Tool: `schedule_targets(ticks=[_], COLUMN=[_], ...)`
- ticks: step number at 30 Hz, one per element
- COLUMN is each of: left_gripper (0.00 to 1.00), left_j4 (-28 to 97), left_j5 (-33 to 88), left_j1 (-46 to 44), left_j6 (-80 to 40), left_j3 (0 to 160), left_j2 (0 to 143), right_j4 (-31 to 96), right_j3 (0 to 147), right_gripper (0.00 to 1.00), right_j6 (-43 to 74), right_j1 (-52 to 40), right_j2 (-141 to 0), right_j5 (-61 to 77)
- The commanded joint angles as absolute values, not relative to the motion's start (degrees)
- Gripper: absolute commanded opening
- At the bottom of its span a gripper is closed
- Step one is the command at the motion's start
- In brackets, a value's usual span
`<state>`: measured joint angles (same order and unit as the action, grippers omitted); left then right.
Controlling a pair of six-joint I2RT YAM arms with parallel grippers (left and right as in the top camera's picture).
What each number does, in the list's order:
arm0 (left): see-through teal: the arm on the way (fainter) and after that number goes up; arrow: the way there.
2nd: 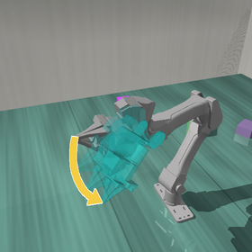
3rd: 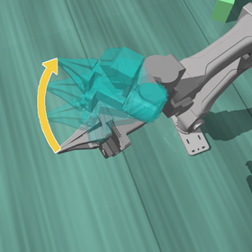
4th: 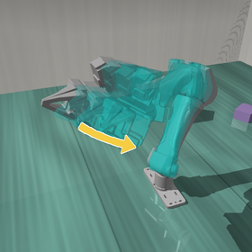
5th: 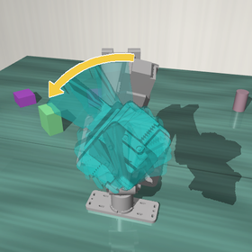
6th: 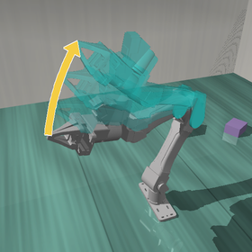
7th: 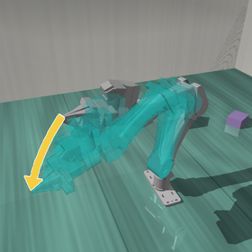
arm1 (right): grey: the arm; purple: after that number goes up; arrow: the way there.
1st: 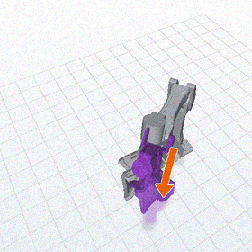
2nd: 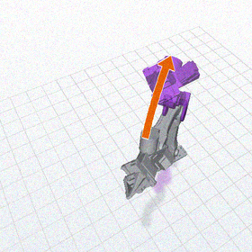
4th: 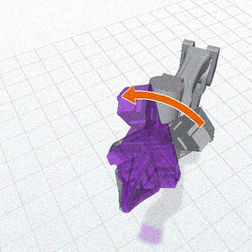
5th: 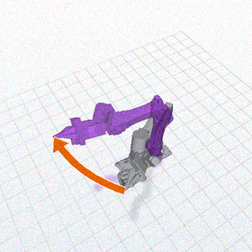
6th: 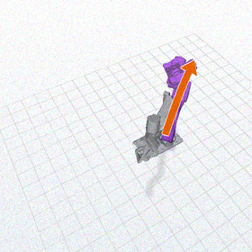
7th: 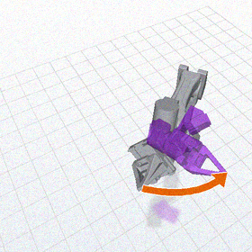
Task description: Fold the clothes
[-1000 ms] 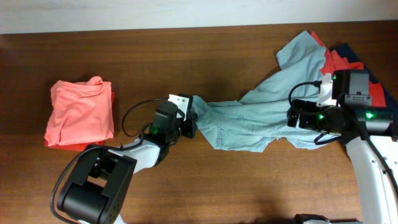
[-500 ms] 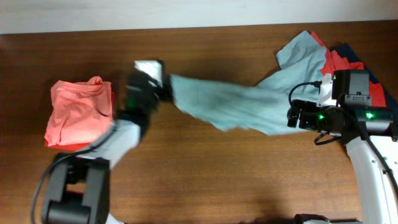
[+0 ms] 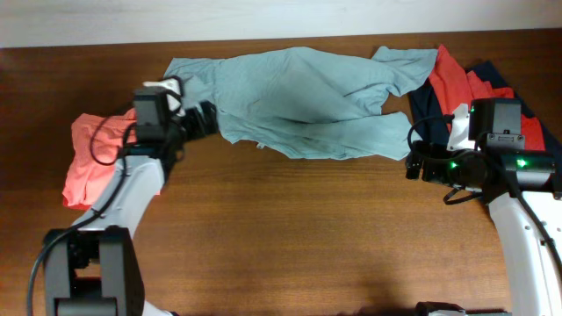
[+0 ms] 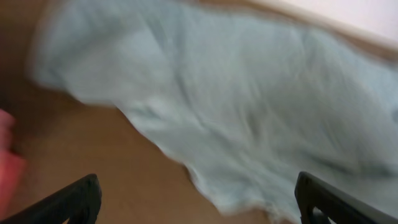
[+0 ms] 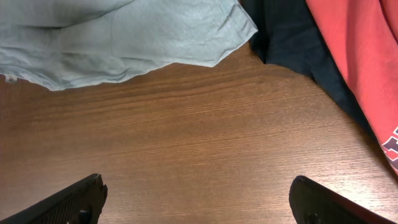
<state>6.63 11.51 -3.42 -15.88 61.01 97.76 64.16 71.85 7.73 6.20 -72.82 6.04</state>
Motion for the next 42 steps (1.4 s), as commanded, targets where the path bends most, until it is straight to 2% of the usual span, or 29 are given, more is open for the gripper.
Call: schedule_targets(ticks=[1, 6, 9, 12, 21, 29, 36, 37, 42], left_gripper=[0.99, 0.99, 0.99, 0.99, 0.99, 0.99, 0.89, 0.84, 0.75], left_j4=[10.6, 12.0, 11.4, 8.9, -5.6, -12.2, -16.9, -17.3, -20.6], left_j5=[15.5, 11.4, 7.9, 8.1, 9.6, 8.9, 2.7, 1.8, 0.1], left_j1=[-9.6, -21.7, -26.7, -29.7, -36.3, -37.1, -37.1, -37.1, -37.1], left_j6=[-15.8, -16.8, -28.2, -34.3, -40.8, -42.9, -42.9, -42.9, -42.9], left_j3=[61.2, 61.2, 61.2, 61.2, 61.2, 61.2, 61.2, 61.2, 61.2], left_j2=[97.1, 97.6, 100.0, 103.5, 113.5, 118.3, 119.7, 119.8, 121.3], right_j4=[64.2, 64.3, 64.7, 64.8, 65.3, 65.4, 65.5, 65.6, 65.8], right_j3=[72.6, 72.6, 72.6, 72.6, 72.6, 72.6, 72.6, 72.6, 72.6], right_gripper=[0.99, 0.99, 0.99, 0.99, 0.99, 0.99, 0.99, 0.99, 0.99], right_j6=[7.7, 7.7, 7.7, 7.3, 7.3, 7.3, 7.3, 7.3, 7.3], right_j1=[6.5, 6.5, 6.5, 6.5, 6.5, 6.5, 6.5, 6.5, 6.5], right_j2=[-72.5, -72.5, -72.5, -72.5, -72.5, -72.5, -72.5, -72.5, -72.5], right_j5=[5.3, 5.3, 5.3, 5.3, 5.3, 5.3, 5.3, 5.3, 5.3])
